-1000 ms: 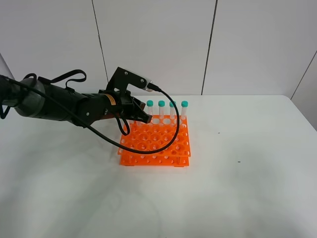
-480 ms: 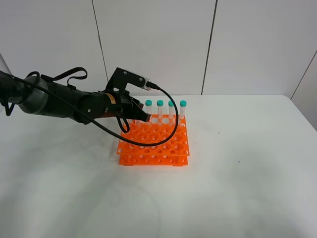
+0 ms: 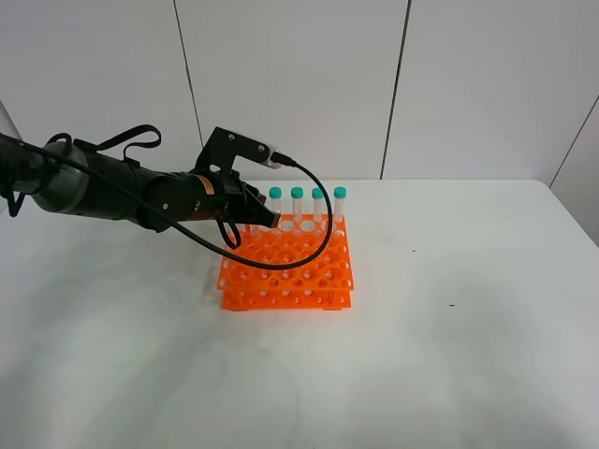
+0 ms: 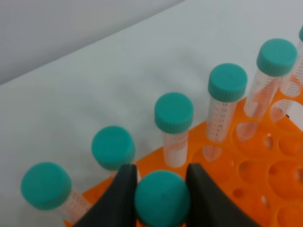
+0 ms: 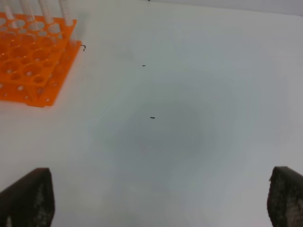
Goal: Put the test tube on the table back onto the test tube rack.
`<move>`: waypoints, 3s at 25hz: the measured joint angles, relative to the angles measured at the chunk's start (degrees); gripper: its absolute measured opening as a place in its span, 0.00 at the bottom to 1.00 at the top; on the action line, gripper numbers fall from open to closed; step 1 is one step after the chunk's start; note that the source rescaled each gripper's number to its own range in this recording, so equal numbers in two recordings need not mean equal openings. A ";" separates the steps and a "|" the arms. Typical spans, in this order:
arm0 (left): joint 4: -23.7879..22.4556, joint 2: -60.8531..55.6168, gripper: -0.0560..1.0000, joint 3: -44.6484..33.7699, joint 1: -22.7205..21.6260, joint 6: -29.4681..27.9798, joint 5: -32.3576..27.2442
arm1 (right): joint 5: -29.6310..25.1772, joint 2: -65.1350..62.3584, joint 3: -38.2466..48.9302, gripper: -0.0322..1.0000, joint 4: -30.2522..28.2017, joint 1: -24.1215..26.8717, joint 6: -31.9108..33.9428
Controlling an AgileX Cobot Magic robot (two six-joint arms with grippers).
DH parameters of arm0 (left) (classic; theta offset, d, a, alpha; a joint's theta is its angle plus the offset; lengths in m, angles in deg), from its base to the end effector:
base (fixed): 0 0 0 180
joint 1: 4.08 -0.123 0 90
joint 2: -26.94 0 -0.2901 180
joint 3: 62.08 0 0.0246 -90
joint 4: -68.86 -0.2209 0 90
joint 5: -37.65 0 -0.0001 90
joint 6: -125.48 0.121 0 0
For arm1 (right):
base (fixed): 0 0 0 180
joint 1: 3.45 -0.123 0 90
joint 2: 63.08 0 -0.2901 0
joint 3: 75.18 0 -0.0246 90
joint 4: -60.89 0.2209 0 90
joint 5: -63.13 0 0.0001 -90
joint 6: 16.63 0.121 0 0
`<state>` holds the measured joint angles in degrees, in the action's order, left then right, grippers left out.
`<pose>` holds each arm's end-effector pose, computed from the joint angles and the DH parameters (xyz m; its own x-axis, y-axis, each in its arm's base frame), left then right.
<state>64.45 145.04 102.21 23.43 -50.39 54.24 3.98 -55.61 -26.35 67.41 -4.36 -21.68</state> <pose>0.3718 -0.1966 0.1882 -0.3324 0.3369 -0.8809 0.5331 0.8376 0.1192 -0.0089 0.0117 0.2522 -0.4238 -0.0362 -0.9050 -0.1165 0.9931 0.0149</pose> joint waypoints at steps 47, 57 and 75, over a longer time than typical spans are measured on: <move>0.39 3.78 0.22 1.05 -0.41 -4.12 0.54 | 0.00 0.00 0.00 1.00 0.15 0.00 0.00; 0.39 0.32 0.60 1.05 -0.41 -6.17 -0.76 | 0.00 0.00 0.00 1.00 0.15 0.00 0.00; 0.26 -27.81 0.84 1.15 -0.41 -8.42 -38.59 | 0.00 0.00 0.00 1.00 0.15 0.00 0.00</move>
<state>64.72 117.23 103.36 23.01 -58.81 15.64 3.98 -55.61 -26.35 67.56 -4.36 -21.68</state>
